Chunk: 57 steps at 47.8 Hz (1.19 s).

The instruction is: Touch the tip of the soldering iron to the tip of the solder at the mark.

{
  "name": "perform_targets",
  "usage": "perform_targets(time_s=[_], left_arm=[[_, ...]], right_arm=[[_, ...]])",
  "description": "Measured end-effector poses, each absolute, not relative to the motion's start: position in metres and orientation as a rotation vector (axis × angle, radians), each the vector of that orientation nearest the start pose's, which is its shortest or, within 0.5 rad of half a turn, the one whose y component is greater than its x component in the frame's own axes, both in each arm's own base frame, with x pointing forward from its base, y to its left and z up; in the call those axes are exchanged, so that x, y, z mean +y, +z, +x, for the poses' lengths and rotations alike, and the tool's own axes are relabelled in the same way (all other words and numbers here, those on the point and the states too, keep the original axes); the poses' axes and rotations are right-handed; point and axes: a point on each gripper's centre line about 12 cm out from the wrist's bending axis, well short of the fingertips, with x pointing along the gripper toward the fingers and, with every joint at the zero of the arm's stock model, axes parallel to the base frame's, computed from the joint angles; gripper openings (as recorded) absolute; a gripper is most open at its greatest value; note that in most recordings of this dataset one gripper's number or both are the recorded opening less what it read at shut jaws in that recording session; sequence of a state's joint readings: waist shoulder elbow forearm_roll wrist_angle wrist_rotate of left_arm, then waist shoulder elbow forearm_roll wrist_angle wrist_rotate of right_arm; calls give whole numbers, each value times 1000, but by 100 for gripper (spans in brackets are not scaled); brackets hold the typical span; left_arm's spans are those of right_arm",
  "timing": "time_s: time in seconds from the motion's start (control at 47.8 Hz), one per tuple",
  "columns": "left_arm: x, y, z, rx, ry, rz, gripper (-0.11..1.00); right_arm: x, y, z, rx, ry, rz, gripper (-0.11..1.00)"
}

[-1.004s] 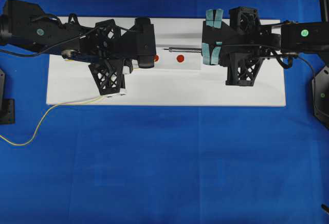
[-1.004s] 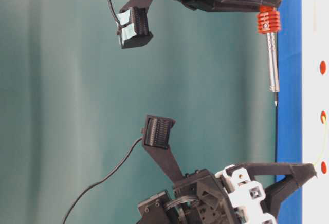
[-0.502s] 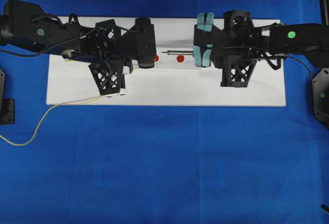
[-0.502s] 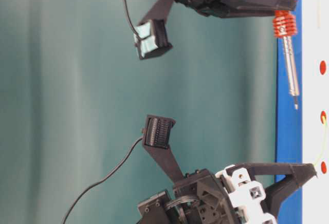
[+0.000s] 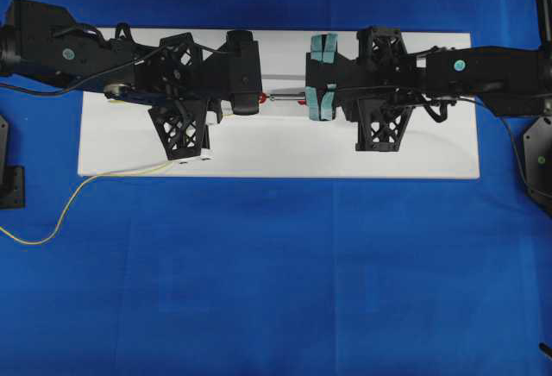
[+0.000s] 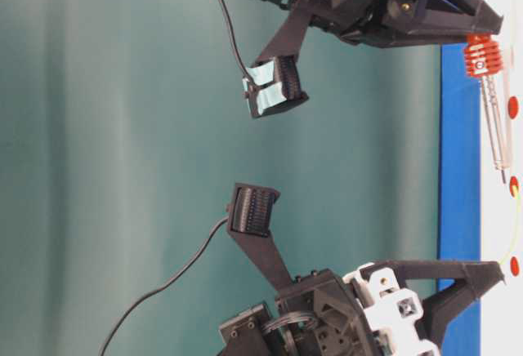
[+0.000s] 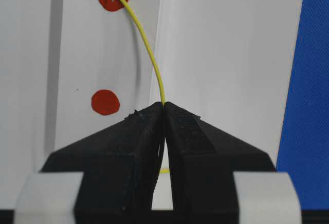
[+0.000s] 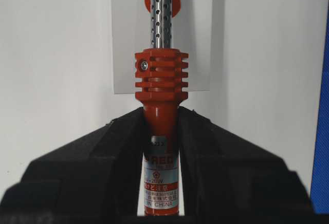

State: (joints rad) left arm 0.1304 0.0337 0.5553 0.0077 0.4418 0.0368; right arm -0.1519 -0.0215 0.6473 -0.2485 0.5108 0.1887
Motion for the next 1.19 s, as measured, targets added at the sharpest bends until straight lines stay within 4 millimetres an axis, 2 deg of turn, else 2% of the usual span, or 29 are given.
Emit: perform_targets(time_s=[0.251, 1.192], left_arm=[[50, 157, 377, 1030, 99, -24, 2], [50, 157, 376, 1033, 99, -26, 2]], right_arm=[[-67, 139, 342, 1150, -225, -8, 6], [-67, 140, 342, 1150, -224, -9, 6]])
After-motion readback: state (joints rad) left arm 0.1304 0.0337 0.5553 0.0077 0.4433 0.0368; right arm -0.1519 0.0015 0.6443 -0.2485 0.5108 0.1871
